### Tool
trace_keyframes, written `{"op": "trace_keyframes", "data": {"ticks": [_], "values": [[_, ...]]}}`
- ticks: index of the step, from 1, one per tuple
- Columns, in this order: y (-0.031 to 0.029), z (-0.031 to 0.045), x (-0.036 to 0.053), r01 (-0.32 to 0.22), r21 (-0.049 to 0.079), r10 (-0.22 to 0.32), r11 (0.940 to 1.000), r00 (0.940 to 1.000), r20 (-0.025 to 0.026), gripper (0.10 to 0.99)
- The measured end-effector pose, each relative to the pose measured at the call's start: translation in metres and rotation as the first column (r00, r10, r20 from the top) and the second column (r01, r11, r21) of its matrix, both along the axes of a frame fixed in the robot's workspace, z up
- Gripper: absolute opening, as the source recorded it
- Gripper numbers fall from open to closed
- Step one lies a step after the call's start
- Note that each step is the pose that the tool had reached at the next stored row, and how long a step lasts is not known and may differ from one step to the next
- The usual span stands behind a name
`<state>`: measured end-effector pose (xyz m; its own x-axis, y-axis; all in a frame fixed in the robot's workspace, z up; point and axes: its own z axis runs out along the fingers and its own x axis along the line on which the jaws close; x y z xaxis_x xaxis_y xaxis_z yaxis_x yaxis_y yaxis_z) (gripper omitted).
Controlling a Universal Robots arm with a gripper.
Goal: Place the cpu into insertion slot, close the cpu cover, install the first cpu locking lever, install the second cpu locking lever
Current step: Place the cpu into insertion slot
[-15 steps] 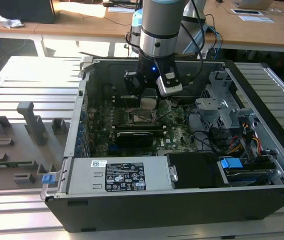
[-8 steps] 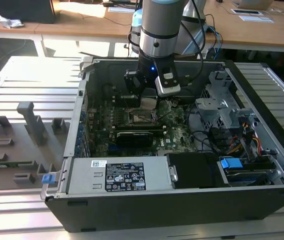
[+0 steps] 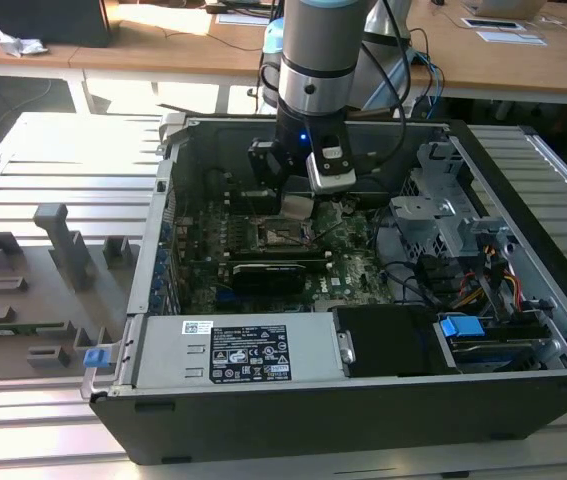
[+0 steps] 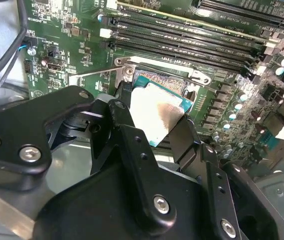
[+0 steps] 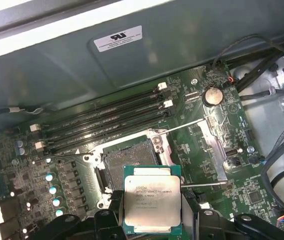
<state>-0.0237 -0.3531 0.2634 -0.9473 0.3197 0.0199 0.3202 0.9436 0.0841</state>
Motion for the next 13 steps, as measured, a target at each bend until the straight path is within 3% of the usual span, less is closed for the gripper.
{"op": "trace_keyframes", "data": {"ticks": [13], "values": [[0.0, -0.0001, 0.0, 0.104, 0.0, -0.104, 0.9946, 0.9946, 0.0, 0.545]]}}
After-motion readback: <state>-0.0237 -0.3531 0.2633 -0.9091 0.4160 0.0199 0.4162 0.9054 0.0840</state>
